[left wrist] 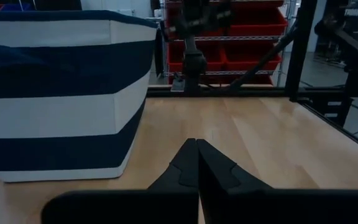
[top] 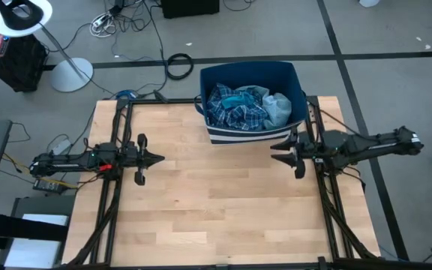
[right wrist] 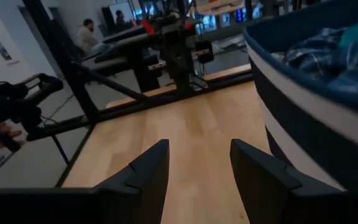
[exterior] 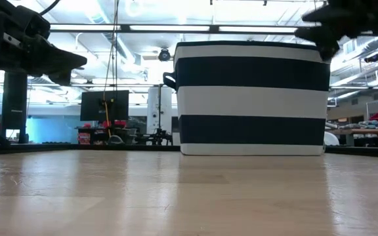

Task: Sort clothes
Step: Return to Home Position

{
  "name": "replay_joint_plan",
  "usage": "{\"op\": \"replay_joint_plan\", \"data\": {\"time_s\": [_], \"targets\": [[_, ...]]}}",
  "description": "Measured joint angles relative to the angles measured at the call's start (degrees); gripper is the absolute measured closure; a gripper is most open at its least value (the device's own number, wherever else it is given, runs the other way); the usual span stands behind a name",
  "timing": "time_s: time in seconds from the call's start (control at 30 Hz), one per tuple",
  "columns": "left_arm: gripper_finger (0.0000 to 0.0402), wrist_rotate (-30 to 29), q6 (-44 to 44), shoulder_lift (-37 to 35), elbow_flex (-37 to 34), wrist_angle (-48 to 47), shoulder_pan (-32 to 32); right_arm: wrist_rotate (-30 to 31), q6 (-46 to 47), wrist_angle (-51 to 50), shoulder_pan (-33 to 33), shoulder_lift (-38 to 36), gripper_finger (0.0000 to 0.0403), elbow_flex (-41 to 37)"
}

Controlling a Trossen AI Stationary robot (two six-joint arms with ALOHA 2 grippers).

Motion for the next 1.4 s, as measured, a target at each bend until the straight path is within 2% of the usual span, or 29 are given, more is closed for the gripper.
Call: {"op": "replay_joint_plan", "data": {"time_s": [0.47,0.6,0.97,1.23,1.4], "targets": [[0.0401,-0.02,-0.28,-0.01,-0.02,-0.04,0.00,1.53,-0.08,7.12,1.32,-14.36,0.0229,-18.77],[0.0401,-0.06,-0.28,-0.01,-0.02,-0.07,0.00,1.64,0.01,6.34,1.32,-17.51,0.0229,-21.57],[0.0401,-0.04,-0.50,0.01,-0.04,-0.06,0.00,3.56,-6.50,5.64,1.22,-15.43,0.0229,-21.64],[0.0401,-0.04,-0.76,0.01,-0.04,-0.06,0.00,19.21,-1.99,6.13,-0.50,-12.00,0.0229,-21.42],[0.0401,-0.04,-0.79,0.01,-0.04,0.06,0.00,19.89,-3.41,6.11,-0.64,-11.26,0.0231,-21.40]]}}
